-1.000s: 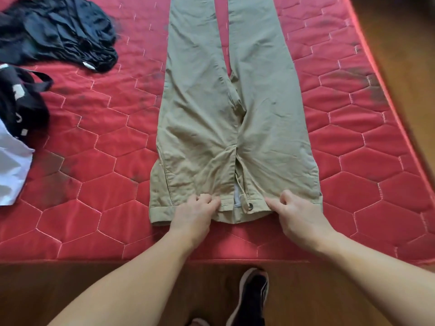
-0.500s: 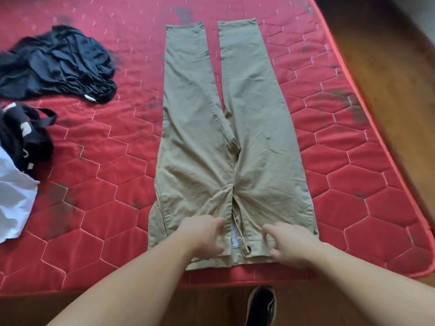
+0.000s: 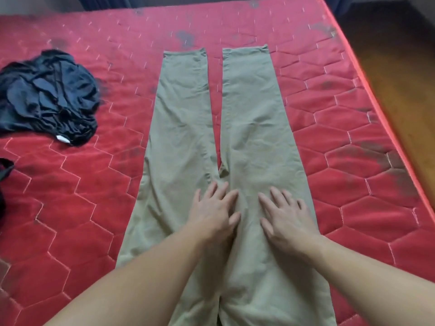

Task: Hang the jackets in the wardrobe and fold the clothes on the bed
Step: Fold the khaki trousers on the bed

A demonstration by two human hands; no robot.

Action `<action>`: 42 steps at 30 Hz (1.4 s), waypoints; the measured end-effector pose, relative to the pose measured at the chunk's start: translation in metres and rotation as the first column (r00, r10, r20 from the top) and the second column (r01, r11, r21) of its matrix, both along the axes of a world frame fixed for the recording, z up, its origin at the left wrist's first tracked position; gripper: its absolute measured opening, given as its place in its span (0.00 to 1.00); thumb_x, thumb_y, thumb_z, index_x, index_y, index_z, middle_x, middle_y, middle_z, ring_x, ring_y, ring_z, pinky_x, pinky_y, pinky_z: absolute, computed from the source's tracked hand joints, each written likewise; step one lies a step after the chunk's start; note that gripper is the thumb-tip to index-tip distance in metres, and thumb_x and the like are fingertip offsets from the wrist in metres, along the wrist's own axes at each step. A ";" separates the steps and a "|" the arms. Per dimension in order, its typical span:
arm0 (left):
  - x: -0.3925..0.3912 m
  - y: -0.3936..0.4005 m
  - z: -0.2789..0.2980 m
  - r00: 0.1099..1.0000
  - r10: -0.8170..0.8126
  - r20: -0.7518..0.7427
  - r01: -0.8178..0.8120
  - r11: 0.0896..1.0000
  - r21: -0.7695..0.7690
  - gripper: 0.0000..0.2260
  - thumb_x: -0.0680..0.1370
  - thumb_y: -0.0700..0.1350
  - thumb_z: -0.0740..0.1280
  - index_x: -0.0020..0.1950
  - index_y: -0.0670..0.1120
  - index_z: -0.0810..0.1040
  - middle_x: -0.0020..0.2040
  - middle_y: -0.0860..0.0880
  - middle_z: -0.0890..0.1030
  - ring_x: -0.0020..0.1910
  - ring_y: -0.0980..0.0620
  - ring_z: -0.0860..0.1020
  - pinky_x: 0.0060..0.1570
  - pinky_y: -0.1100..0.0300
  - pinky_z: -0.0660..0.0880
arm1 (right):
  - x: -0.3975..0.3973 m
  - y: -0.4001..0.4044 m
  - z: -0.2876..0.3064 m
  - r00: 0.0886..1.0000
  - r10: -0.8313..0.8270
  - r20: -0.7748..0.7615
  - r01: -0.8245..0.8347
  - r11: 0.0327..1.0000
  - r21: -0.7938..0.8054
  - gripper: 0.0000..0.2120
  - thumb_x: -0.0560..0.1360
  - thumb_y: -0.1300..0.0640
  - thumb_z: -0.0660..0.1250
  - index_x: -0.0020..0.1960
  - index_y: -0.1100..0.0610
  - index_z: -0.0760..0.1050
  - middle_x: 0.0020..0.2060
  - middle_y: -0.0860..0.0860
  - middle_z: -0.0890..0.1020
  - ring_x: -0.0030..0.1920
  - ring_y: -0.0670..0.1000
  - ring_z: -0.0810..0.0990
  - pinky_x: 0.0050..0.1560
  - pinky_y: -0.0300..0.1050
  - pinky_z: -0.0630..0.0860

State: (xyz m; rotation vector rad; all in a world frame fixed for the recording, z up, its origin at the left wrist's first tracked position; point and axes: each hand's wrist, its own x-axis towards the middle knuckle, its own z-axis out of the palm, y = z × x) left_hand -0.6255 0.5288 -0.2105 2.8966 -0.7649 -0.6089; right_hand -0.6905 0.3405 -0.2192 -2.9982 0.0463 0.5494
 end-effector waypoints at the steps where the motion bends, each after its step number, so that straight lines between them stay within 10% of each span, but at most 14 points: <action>1: 0.016 -0.007 -0.005 1.000 0.014 -0.010 -0.014 1.000 0.025 0.27 0.79 0.63 0.54 0.77 0.60 0.55 0.80 0.54 0.52 0.78 0.49 0.48 0.74 0.43 0.46 | 0.017 -0.008 -0.004 1.000 0.003 -0.001 -0.003 1.000 -0.008 0.29 0.78 0.39 0.51 0.77 0.43 0.48 0.78 0.51 0.49 0.77 0.55 0.49 0.71 0.57 0.55; 16: 0.271 -0.067 -0.059 0.984 0.158 0.083 -0.151 0.985 -0.080 0.26 0.79 0.65 0.48 0.77 0.64 0.47 0.80 0.56 0.42 0.78 0.53 0.40 0.74 0.44 0.37 | 0.266 -0.064 -0.049 0.988 -0.125 0.092 0.129 0.991 -0.038 0.31 0.75 0.32 0.42 0.76 0.37 0.39 0.78 0.49 0.41 0.77 0.59 0.40 0.67 0.77 0.46; 26: 0.373 -0.095 -0.072 0.940 0.189 0.284 -0.147 0.976 -0.161 0.32 0.72 0.69 0.44 0.77 0.64 0.51 0.79 0.54 0.53 0.78 0.51 0.46 0.75 0.47 0.38 | 0.419 -0.091 -0.060 0.945 -0.282 0.162 0.285 0.958 0.008 0.38 0.68 0.24 0.38 0.76 0.35 0.40 0.78 0.50 0.40 0.76 0.58 0.36 0.66 0.77 0.40; 36: 0.397 -0.103 -0.066 0.936 0.180 0.302 -0.121 0.971 -0.206 0.30 0.71 0.63 0.57 0.73 0.59 0.68 0.76 0.50 0.65 0.75 0.44 0.62 0.71 0.39 0.57 | 0.560 -0.114 -0.043 0.891 -0.311 0.331 0.291 0.950 0.111 0.23 0.73 0.45 0.59 0.66 0.49 0.64 0.72 0.51 0.61 0.72 0.55 0.57 0.67 0.73 0.53; 42: 0.399 -0.103 -0.068 0.930 0.170 0.326 -0.108 0.974 -0.198 0.30 0.70 0.63 0.59 0.72 0.59 0.69 0.75 0.50 0.67 0.74 0.44 0.64 0.69 0.40 0.58 | 0.621 -0.127 -0.015 0.952 -0.274 0.138 0.282 0.958 -0.043 0.30 0.68 0.53 0.66 0.68 0.52 0.63 0.66 0.54 0.70 0.69 0.58 0.65 0.68 0.66 0.56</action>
